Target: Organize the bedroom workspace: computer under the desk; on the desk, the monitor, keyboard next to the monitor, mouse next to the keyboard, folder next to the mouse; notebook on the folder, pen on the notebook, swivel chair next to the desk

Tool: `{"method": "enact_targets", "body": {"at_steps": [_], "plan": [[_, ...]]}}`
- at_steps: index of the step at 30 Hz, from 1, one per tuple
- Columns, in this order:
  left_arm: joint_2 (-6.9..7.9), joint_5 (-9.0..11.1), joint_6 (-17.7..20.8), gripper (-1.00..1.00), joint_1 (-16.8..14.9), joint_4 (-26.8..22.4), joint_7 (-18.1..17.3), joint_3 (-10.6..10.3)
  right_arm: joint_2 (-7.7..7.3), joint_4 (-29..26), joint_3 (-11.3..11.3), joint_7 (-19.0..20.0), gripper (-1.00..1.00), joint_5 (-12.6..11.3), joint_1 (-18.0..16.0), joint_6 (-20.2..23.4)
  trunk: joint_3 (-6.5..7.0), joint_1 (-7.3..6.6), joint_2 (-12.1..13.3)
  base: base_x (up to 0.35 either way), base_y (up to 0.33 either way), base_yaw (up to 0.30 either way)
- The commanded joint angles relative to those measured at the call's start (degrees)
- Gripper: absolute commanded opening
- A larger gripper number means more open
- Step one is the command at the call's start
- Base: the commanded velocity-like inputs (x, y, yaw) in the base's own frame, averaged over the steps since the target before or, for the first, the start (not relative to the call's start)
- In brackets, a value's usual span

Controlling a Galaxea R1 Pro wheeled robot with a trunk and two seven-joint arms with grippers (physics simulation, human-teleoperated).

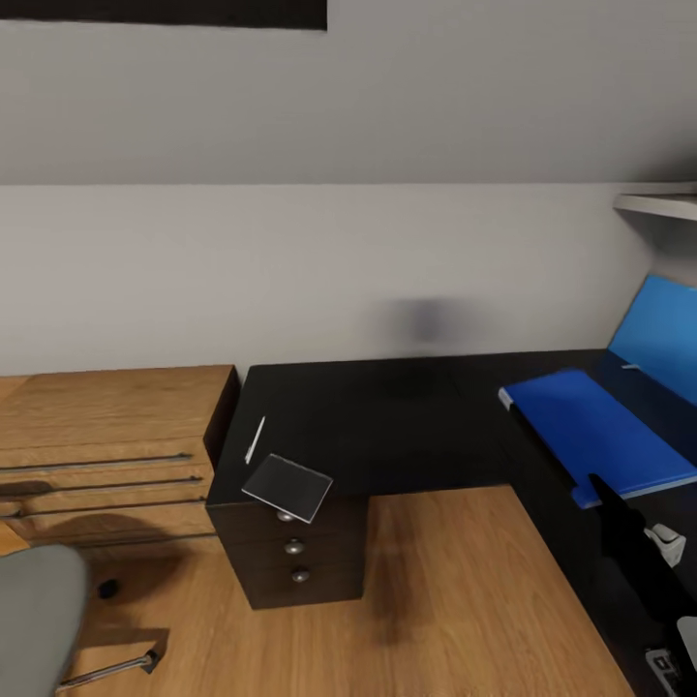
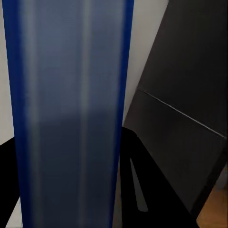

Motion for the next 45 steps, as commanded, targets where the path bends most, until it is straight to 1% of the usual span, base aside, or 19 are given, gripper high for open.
{"method": "enact_targets", "body": {"at_steps": [1,11,20,28,32,35,39,42,45], "plan": [[0.03,0.42,-0.23,1.0,0.0,0.0,0.39,-0.49,0.01,0.01,-0.06,0.04,-1.0,-0.53,-0.06,0.55,-0.05,0.0,-0.03,0.0,0.0,-0.3],[0.03,0.42,-0.27,1.0,-0.04,0.0,0.39,-0.49,0.07,-0.09,0.1,0.14,-1.0,-0.79,-0.06,1.16,-0.05,0.0,-0.03,0.0,0.0,-0.252],[0.03,0.42,-0.27,1.0,-0.02,0.0,0.41,-0.49,0.03,-0.24,0.04,0.37,-1.0,-1.25,-0.06,2.28,-0.05,0.0,-0.03,0.0,0.0,-0.031],[0.03,0.42,-0.27,1.0,-0.02,0.0,0.4,-0.49,0.17,-0.13,0.07,0.41,-1.0,-1.3,-0.06,2.37,-0.05,0.0,-0.03,0.0,0.0,0.0],[0.03,0.42,-0.27,1.0,-0.02,0.0,0.42,-0.49,0.53,-0.14,-0.04,0.62,-1.0,-1.38,-0.06,2.37,-0.05,0.0,-0.03,0.0,0.0,0.0],[0.03,0.42,-0.27,1.0,-0.03,0.0,0.42,-0.49,1.15,-0.17,-0.15,1.99,-1.0,-1.62,-0.06,2.38,-0.05,0.0,-0.03,0.0,0.0,0.0],[0.03,0.42,-0.27,1.0,-0.03,0.0,0.41,-0.49,1.73,-0.15,-0.18,2.89,-1.0,-1.81,-0.06,2.29,-0.05,0.0,-0.03,0.0,0.0,0.0],[0.03,0.42,-0.27,1.0,-0.04,0.0,0.4,-0.49,1.96,-0.09,0.07,2.32,-1.0,-1.66,-0.06,1.99,-0.05,0.0,-0.03,0.0,0.0,0.0],[0.03,0.42,-0.27,1.0,-0.03,0.0,0.4,-0.49,2.41,-0.03,1.77,-0.89,-1.0,-1.53,-0.12,1.23,-0.05,0.0,-0.03,0.0,0.0,0.0]]}}
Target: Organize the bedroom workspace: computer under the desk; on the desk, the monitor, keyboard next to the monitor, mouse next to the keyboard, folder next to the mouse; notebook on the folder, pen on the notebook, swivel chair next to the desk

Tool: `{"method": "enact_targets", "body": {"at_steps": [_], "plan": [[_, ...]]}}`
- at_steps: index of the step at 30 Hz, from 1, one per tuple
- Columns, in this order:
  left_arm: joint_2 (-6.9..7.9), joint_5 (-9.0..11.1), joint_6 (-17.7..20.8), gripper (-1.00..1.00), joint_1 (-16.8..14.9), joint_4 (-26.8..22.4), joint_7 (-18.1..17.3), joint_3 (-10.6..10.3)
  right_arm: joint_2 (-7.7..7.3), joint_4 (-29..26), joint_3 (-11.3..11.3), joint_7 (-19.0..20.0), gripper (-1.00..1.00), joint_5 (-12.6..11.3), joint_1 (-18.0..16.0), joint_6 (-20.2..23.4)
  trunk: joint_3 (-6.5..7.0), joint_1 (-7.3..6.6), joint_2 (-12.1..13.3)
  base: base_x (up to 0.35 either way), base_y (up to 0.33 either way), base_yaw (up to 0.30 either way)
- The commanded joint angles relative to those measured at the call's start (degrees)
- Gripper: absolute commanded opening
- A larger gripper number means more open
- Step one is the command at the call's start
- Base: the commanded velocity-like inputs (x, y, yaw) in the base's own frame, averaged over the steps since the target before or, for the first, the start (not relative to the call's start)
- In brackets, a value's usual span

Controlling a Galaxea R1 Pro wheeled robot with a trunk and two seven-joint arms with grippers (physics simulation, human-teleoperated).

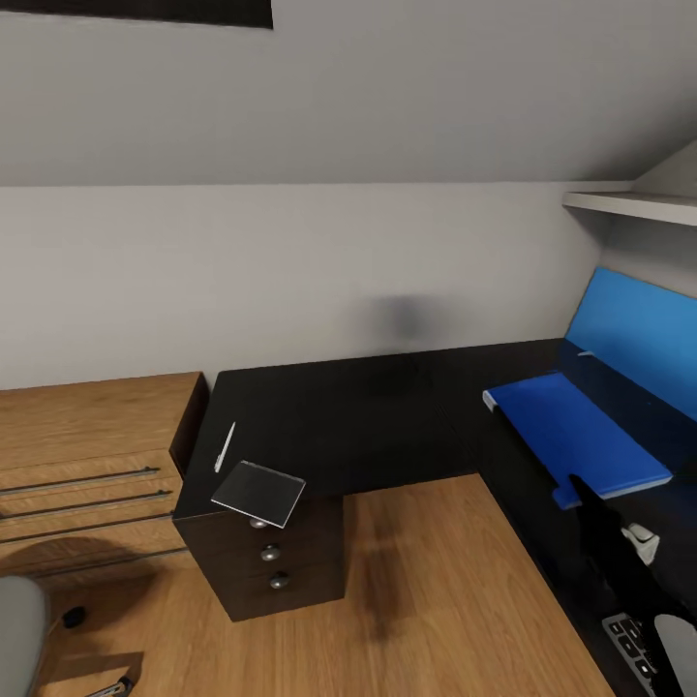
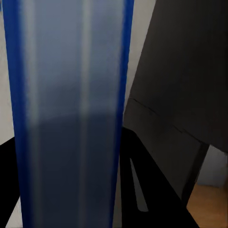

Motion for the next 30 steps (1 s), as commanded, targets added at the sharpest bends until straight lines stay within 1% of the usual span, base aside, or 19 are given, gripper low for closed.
{"method": "enact_targets", "body": {"at_steps": [1,2,3,4,5,7,8,10,12,13,15,17,18,20,22,27,29,30], "plan": [[0.03,0.41,-0.21,1.0,-0.04,0.02,0.38,-0.49,0.28,0.08,0.85,-1.76,-1.0,-0.52,-0.19,-0.51,-0.05,0.0,-0.03,0.0,0.0,0.0],[0.03,0.41,-0.21,1.0,-0.02,0.02,0.38,-0.49,0.42,0.19,1.34,-2.68,-1.0,-0.51,-0.29,-1.31,-0.05,0.0,-0.03,0.0,0.0,0.0],[0.03,0.41,-0.21,1.0,-0.02,0.02,0.37,-0.49,0.96,1.06,3.03,-5.23,-1.0,-0.48,-0.87,-4.71,-0.05,0.0,-0.03,0.0,0.0,0.0],[0.03,0.41,-0.21,1.0,0.0,0.02,0.37,-0.49,1.1,1.52,3.67,-5.98,-1.0,-0.48,-1.25,-6.12,-0.05,0.0,-0.03,0.0,0.0,0.0],[0.03,0.41,-0.21,1.0,-0.01,0.02,0.37,-0.49,1.35,3.23,5.73,-7.88,-1.0,-0.48,-2.97,-10.73,-0.05,0.0,-0.03,0.0,0.0,0.0],[0.03,0.41,-0.21,1.0,-0.01,0.02,0.37,-0.51,1.51,5.98,8.11,-9.76,-1.0,-0.48,-6.03,-16.36,-0.05,0.0,-0.03,0.0,0.0,0.0],[0.03,0.41,-0.21,1.0,-0.02,0.02,0.37,-0.53,1.54,6.71,8.54,-10.12,-1.0,-0.48,-6.81,-17.5,-0.05,0.0,-0.03,0.0,0.0,0.0],[0.03,0.41,-0.21,1.0,-0.02,0.02,0.37,-0.5,1.65,10.34,9.82,-11.13,-1.0,-0.46,-10.26,-22.0,-0.05,0.0,-0.03,0.0,0.0,0.0],[0.03,0.41,-0.21,1.0,-0.04,0.02,0.37,-0.51,1.75,13.56,10.22,-11.47,-1.0,-0.44,-12.67,-25.02,-0.05,0.0,-0.03,0.0,0.0,0.0],[0.03,0.41,-0.21,1.0,-0.02,0.02,0.37,-0.52,1.84,14.46,10.27,-11.56,-1.0,-0.45,-13.21,-25.73,-0.05,0.0,-0.03,0.0,0.0,0.0],[0.03,0.41,-0.21,1.0,-0.01,0.02,0.37,-0.55,2.54,17.24,10.36,-11.81,-1.0,-0.46,-14.52,-27.62,-0.05,0.0,-0.03,0.0,0.0,0.0],[0.03,0.41,-0.21,1.0,-0.03,0.02,0.39,-0.51,4.13,20.2,10.42,-11.98,-1.0,-0.41,-15.49,-29.76,-0.05,0.0,-0.03,0.0,0.0,0.0],[0.03,0.41,-0.21,1.0,-0.04,0.02,0.38,-0.47,5.47,21.79,10.36,-12.08,-1.0,-0.49,-15.89,-31.93,-0.05,0.0,-0.03,0.0,0.0,0.0],[0.03,0.42,-0.21,1.0,-0.02,0.02,0.39,-0.44,6.23,22.68,10.31,-12.12,-1.0,-0.6,-16.02,-33.24,-0.05,0.0,-0.03,0.0,0.0,0.0],[0.03,0.43,-0.25,1.0,-0.01,0.02,0.38,-0.41,7.0,23.77,10.21,-12.04,-1.0,-0.8,-16.11,-34.22,-0.05,0.0,-0.03,0.0,0.0,0.0],[0.03,0.42,-0.29,1.0,-0.04,0.02,0.37,-0.4,7.96,24.26,10.01,-11.93,-1.0,-1.03,-16.16,-34.61,-0.05,0.0,-0.03,0.0,0.0,0.0],[0.03,0.42,-0.3,1.0,-0.04,0.02,0.38,-0.4,8.14,24.28,9.91,-11.9,-1.0,-1.55,-16.16,-34.63,-0.05,0.0,-0.03,0.0,0.0,0.0],[0.03,0.41,-0.3,1.0,-0.03,0.02,0.37,-0.4,8.2,24.28,9.88,-11.85,-1.0,-2.17,-16.16,-34.66,-0.05,0.0,-0.03,0.0,0.0,0.0]]}}
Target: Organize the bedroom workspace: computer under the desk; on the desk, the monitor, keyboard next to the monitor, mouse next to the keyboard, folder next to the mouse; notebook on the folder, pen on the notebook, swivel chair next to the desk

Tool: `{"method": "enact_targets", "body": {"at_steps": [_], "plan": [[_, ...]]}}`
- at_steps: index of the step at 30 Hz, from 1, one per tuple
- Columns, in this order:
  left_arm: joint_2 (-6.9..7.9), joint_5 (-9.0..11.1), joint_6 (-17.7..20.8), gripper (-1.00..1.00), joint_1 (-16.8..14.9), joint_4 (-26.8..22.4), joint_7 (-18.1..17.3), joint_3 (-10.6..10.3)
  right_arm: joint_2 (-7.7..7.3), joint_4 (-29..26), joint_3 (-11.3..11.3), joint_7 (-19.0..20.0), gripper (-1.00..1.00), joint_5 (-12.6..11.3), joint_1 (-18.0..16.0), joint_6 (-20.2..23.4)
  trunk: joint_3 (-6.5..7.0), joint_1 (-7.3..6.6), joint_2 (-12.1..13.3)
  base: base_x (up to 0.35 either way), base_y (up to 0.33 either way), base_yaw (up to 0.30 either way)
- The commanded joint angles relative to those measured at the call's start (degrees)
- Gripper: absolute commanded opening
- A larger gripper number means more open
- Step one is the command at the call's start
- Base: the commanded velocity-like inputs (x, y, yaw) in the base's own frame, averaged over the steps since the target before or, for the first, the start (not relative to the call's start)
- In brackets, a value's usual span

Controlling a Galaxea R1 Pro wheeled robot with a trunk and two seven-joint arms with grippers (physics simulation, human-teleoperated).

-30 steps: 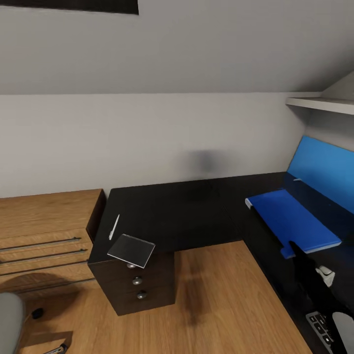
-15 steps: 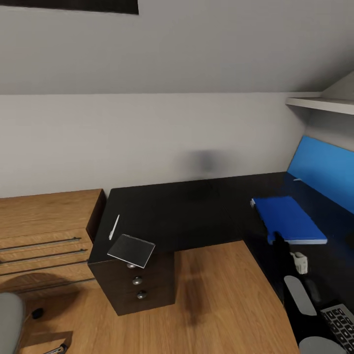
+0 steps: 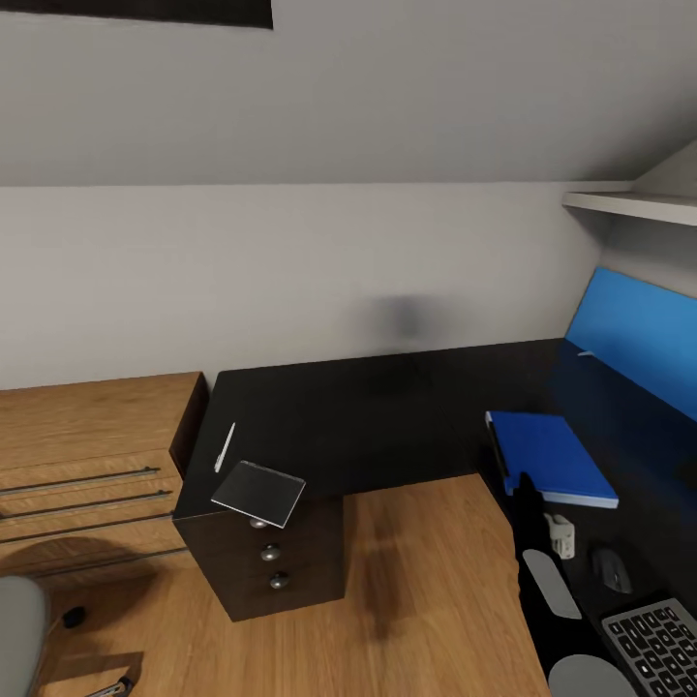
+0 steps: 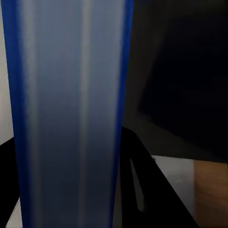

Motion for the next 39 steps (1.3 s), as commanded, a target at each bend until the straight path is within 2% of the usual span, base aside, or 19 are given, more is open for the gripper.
{"method": "enact_targets", "body": {"at_steps": [1,6,19,30,31,39], "plan": [[0.03,0.4,-0.21,1.0,-0.04,0.02,0.38,-0.49,0.05,0.06,-0.13,0.46,-1.0,-1.08,-0.05,-0.03,-0.05,0.0,-0.03,0.0,0.0,-0.004],[0.03,0.4,-0.3,1.0,-0.02,0.0,0.37,-0.49,0.04,0.12,-0.15,0.49,-1.0,-2.21,-0.05,-0.06,-0.05,0.0,-0.03,0.0,0.0,-0.065],[0.03,0.41,-2.19,1.0,-0.04,-0.15,0.37,-0.43,-0.04,0.14,-0.15,0.49,-1.0,-2.2,-0.05,0.08,-0.05,0.0,-0.03,0.028,-0.053,-0.007],[0.12,0.57,-2.32,1.0,-0.05,-0.15,0.54,-0.42,-0.07,0.21,-0.15,0.42,-1.0,-2.18,-0.05,0.08,-0.05,0.0,-0.03,0.009,-0.013,0.0],[0.12,0.57,-2.32,1.0,-0.04,-0.15,0.54,-0.41,-0.07,0.21,-0.15,0.41,1.0,-2.15,-0.05,0.03,-0.05,0.0,-0.03,0.0,0.0,0.0],[0.1,0.57,-2.32,1.0,-0.05,-0.15,0.49,-0.32,-0.07,0.13,-0.15,0.38,1.0,-2.09,-0.05,-0.03,-0.05,0.0,-0.03,0.0,0.0,0.0]]}}
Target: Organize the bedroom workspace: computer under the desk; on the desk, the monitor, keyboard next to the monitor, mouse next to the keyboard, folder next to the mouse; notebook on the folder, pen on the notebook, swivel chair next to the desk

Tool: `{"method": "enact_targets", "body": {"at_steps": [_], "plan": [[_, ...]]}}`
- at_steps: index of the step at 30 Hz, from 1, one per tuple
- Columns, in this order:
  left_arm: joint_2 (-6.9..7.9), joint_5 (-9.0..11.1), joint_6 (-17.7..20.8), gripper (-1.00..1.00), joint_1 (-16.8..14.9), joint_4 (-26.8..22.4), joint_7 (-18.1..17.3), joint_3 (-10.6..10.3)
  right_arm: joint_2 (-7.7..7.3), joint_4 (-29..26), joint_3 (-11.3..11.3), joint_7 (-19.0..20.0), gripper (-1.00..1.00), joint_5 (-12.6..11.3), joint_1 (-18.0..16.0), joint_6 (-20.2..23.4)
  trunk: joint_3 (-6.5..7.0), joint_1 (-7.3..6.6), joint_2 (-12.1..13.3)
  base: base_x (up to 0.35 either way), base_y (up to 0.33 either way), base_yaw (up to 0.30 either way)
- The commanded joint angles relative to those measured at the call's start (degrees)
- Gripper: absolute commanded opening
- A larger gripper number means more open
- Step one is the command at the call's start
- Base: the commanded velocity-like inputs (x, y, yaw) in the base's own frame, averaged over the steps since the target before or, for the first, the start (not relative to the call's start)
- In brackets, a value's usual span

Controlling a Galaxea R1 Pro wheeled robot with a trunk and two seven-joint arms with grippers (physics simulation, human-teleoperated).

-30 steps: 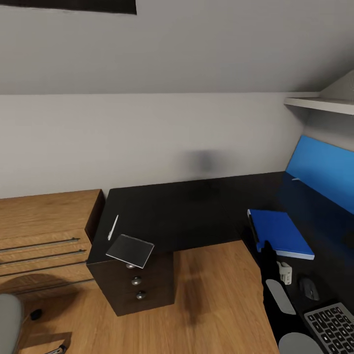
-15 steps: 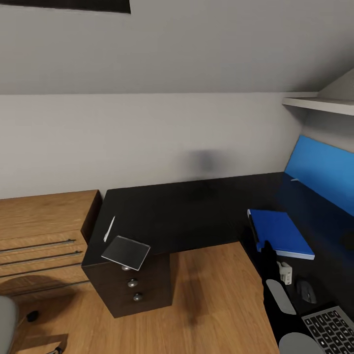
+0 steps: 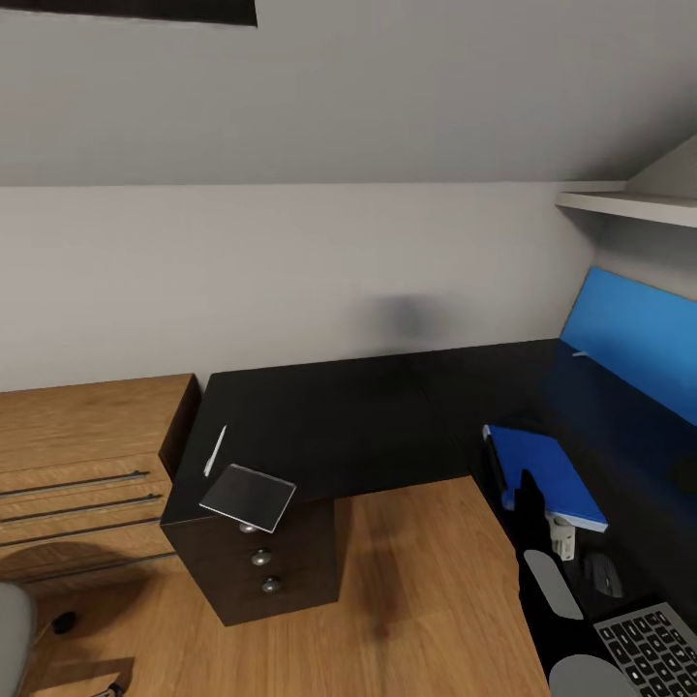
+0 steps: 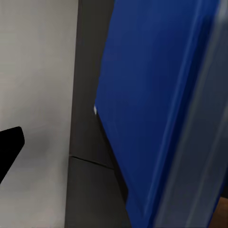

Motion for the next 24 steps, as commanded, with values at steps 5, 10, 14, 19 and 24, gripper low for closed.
{"method": "enact_targets", "body": {"at_steps": [5,10,14,19,24], "plan": [[0.02,0.36,-0.2,1.0,-0.01,0.02,0.37,-0.51,0.04,0.03,-0.11,0.46,1.0,-0.61,-0.04,-0.05,-0.05,0.0,-0.03,0.0,0.0,0.0],[0.04,0.36,-0.28,1.0,-0.01,0.02,0.36,-0.57,-0.04,0.02,-0.11,0.45,1.0,-0.61,-0.04,-0.02,-0.05,0.0,-0.03,-0.018,-0.019,0.0],[0.03,0.36,-0.24,1.0,-0.03,0.02,0.37,-0.57,-0.04,0.02,-0.11,0.46,1.0,-0.61,-0.04,-0.04,-0.05,0.0,-0.03,-0.065,-0.075,0.0],[0.05,0.36,-0.24,1.0,0.0,0.02,0.37,-0.58,-0.04,0.02,-0.11,0.46,1.0,-0.61,-0.04,-0.03,-0.05,0.0,-0.03,-0.011,-0.013,0.0],[0.05,0.36,-0.22,1.0,0.01,0.02,0.37,-0.43,-0.08,0.02,-0.11,0.46,1.0,-0.61,-0.04,-0.01,-0.05,0.0,-0.03,-0.089,-0.001,0.0]]}}
